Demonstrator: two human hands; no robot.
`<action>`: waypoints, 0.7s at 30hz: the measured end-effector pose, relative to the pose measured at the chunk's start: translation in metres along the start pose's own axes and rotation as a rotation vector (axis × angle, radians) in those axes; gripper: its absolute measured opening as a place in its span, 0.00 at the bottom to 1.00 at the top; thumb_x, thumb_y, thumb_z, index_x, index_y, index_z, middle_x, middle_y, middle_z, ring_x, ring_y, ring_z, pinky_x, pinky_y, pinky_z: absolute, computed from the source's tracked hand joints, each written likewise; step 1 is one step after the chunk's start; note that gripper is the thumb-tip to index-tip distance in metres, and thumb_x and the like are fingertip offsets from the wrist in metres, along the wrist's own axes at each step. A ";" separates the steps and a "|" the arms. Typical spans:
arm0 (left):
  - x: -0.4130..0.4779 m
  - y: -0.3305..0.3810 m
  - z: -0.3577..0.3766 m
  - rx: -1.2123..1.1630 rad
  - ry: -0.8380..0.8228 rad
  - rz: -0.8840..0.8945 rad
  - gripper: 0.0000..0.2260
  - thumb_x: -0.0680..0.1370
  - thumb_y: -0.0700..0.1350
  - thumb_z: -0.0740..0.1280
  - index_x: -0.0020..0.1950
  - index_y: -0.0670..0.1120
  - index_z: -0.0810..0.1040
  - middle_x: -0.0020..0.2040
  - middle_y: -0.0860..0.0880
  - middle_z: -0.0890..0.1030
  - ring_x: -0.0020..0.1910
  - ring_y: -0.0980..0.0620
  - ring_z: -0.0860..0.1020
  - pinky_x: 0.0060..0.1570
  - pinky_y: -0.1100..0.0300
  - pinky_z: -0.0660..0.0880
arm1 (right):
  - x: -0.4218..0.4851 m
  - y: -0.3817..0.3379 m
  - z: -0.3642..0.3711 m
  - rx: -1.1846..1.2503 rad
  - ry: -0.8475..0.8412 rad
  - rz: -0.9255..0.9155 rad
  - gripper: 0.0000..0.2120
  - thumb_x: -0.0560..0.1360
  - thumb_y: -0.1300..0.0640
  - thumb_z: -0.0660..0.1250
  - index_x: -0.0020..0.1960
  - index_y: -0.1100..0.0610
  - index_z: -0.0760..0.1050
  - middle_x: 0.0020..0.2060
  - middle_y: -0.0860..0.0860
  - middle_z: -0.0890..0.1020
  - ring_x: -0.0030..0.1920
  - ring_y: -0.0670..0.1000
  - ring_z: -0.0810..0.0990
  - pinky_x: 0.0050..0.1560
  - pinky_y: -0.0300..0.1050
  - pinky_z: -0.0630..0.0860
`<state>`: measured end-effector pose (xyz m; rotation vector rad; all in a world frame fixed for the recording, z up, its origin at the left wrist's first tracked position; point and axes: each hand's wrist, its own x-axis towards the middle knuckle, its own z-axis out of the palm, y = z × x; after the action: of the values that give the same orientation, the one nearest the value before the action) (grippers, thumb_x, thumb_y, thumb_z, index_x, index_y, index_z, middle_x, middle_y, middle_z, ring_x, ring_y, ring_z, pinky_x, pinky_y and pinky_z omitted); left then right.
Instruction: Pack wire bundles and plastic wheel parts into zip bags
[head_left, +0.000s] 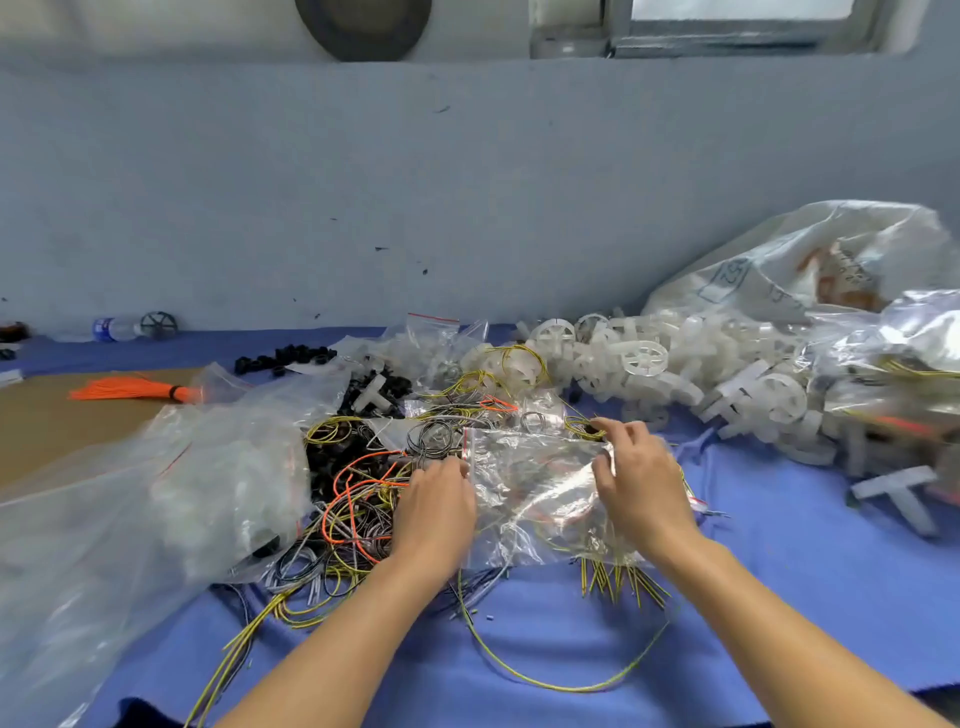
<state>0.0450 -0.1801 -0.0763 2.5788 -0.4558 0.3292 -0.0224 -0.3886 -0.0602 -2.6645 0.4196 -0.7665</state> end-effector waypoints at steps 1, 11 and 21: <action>-0.004 0.002 0.003 -0.120 -0.038 -0.073 0.12 0.82 0.46 0.58 0.64 0.48 0.73 0.56 0.48 0.80 0.54 0.47 0.77 0.53 0.52 0.75 | -0.008 -0.012 0.005 0.047 -0.017 -0.044 0.19 0.79 0.58 0.61 0.69 0.54 0.71 0.57 0.54 0.75 0.57 0.57 0.73 0.58 0.52 0.69; -0.029 0.008 0.013 -0.620 -0.298 -0.078 0.14 0.80 0.36 0.58 0.57 0.49 0.77 0.48 0.52 0.80 0.35 0.57 0.79 0.39 0.61 0.77 | -0.034 -0.038 0.045 0.284 -0.311 -0.057 0.17 0.81 0.52 0.59 0.68 0.51 0.70 0.59 0.50 0.75 0.54 0.50 0.77 0.57 0.46 0.72; -0.031 0.003 0.014 -0.824 -0.358 -0.207 0.19 0.79 0.29 0.52 0.63 0.46 0.73 0.54 0.47 0.79 0.39 0.54 0.78 0.36 0.63 0.77 | -0.037 -0.039 0.058 0.095 -0.349 -0.134 0.25 0.76 0.41 0.62 0.70 0.50 0.68 0.59 0.50 0.75 0.62 0.52 0.71 0.62 0.48 0.69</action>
<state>0.0176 -0.1816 -0.0968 1.8370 -0.3415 -0.3423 -0.0136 -0.3267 -0.1080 -2.6815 0.1118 -0.3326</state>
